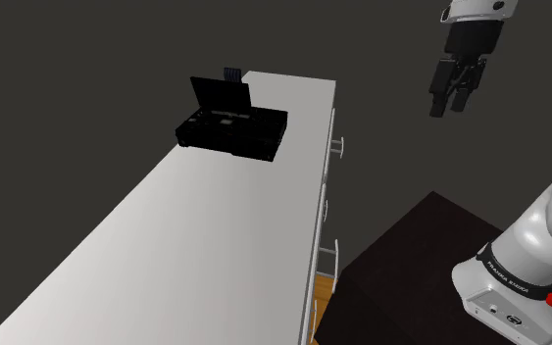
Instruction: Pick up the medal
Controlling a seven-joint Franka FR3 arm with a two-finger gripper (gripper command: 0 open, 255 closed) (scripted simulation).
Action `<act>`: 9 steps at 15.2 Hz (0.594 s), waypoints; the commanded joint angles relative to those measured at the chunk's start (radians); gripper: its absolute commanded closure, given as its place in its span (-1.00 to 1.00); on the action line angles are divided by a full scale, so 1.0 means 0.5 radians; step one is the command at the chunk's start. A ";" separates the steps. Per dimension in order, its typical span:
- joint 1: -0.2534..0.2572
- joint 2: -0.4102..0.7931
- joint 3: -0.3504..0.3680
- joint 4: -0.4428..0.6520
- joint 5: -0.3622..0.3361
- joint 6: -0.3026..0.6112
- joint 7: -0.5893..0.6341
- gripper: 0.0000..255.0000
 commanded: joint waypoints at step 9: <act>0.013 0.045 0.498 0.041 0.140 0.504 0.608 -1.00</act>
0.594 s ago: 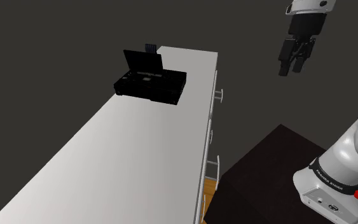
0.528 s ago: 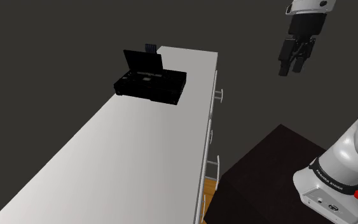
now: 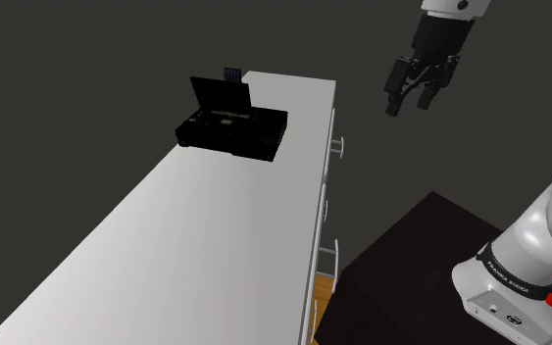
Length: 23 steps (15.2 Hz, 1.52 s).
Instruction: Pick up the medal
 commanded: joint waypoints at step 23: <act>-0.999 1.930 2.417 1.495 -2.216 0.018 2.704 -1.00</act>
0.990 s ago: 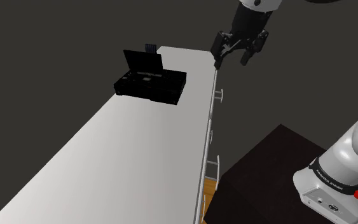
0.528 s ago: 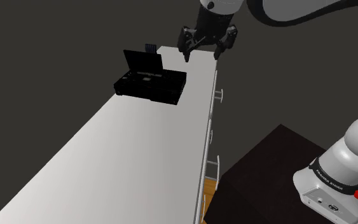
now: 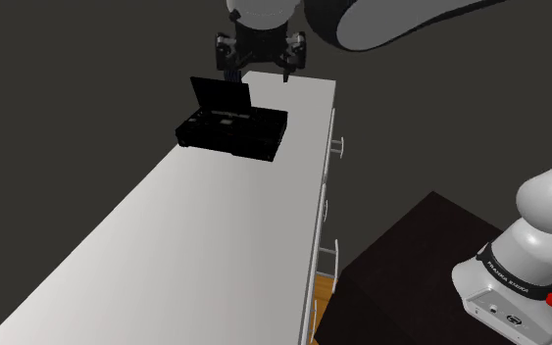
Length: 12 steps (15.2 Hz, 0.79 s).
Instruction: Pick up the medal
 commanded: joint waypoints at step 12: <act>0.882 0.864 -0.342 0.491 -1.098 -0.606 0.616 -1.00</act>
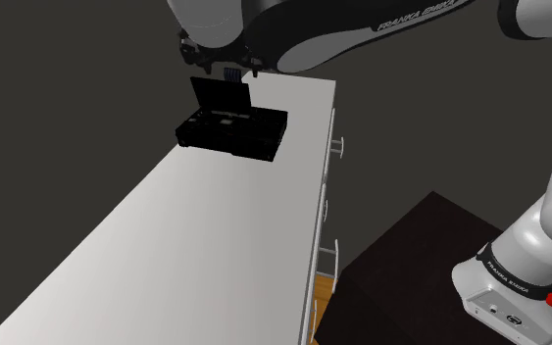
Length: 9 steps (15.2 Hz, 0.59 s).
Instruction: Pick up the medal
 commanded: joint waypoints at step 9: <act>-0.009 0.000 0.000 -0.023 -0.001 0.015 0.016 1.00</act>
